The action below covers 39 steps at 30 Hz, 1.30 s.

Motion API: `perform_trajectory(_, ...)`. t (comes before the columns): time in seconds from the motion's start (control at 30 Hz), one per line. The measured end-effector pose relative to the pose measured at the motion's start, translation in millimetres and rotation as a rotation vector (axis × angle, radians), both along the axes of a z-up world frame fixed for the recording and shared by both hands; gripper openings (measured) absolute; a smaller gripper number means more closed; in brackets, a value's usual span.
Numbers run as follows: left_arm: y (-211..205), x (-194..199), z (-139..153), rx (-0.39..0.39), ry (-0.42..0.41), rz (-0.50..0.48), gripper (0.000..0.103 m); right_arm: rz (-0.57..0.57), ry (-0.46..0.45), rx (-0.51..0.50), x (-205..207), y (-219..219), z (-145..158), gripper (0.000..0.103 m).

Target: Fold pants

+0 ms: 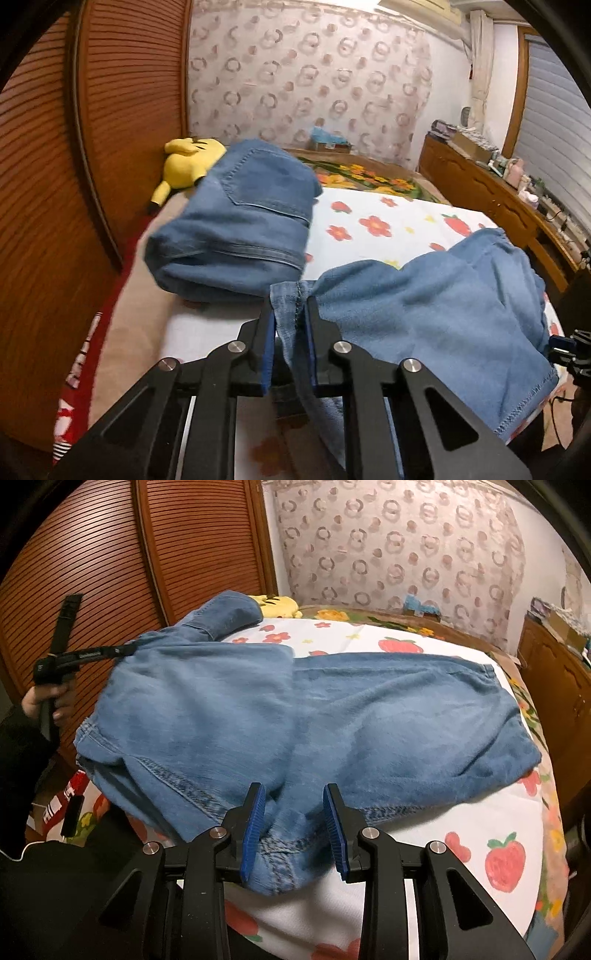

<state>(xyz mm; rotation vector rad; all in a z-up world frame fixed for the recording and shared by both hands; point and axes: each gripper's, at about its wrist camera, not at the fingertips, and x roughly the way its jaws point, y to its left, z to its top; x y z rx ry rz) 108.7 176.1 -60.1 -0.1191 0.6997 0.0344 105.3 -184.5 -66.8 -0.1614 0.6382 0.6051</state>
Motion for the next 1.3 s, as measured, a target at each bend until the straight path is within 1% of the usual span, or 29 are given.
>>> perform_trajectory(0.1,2,0,2,-0.010,0.017,-0.001,0.018,-0.009,-0.001,0.010,1,-3,1,0.034)
perform_trajectory(0.2,1,0,4,-0.003,0.008,0.004,0.028,-0.022,-0.003,0.017,4,-7,2,0.034)
perform_trajectory(0.27,-3,-4,8,-0.008,-0.015,-0.003,0.045,-0.031,-0.006,0.018,5,-11,2,0.034)
perform_trajectory(0.37,-16,-7,14,0.016,-0.031,-0.024,0.053,-0.051,-0.007,0.018,6,-18,2,0.034)
perform_trajectory(0.4,-21,-9,16,0.025,-0.032,-0.032,0.057,-0.059,-0.007,0.019,7,-21,2,0.034)
perform_trajectory(0.43,-29,-10,17,0.025,-0.042,-0.049,0.069,-0.068,-0.009,0.019,8,-24,2,0.034)
perform_trajectory(0.47,-34,-11,18,0.019,-0.049,-0.063,0.074,-0.077,-0.011,0.019,8,-27,3,0.034)
perform_trajectory(0.53,-48,-11,18,0.012,-0.052,-0.098,0.078,-0.104,-0.020,0.014,10,-33,4,0.034)
perform_trajectory(0.7,-87,-10,12,0.011,-0.047,-0.169,0.078,-0.171,-0.038,0.007,17,-55,7,0.034)
perform_trajectory(0.77,-100,-10,10,0.004,-0.040,-0.195,0.078,-0.204,-0.045,0.003,21,-66,8,0.038)
perform_trajectory(0.8,-106,-10,10,0.002,-0.038,-0.203,0.078,-0.223,-0.049,0.004,22,-72,9,0.042)
perform_trajectory(0.9,-123,-10,7,0.003,-0.031,-0.232,0.078,-0.270,-0.049,0.007,31,-89,8,0.043)
perform_trajectory(1.17,-144,-13,2,0.011,-0.013,-0.264,0.078,-0.391,-0.039,0.008,57,-133,9,0.043)
perform_trajectory(1.3,-148,-14,-1,0.014,-0.003,-0.269,0.078,-0.423,-0.020,0.009,68,-140,8,0.044)
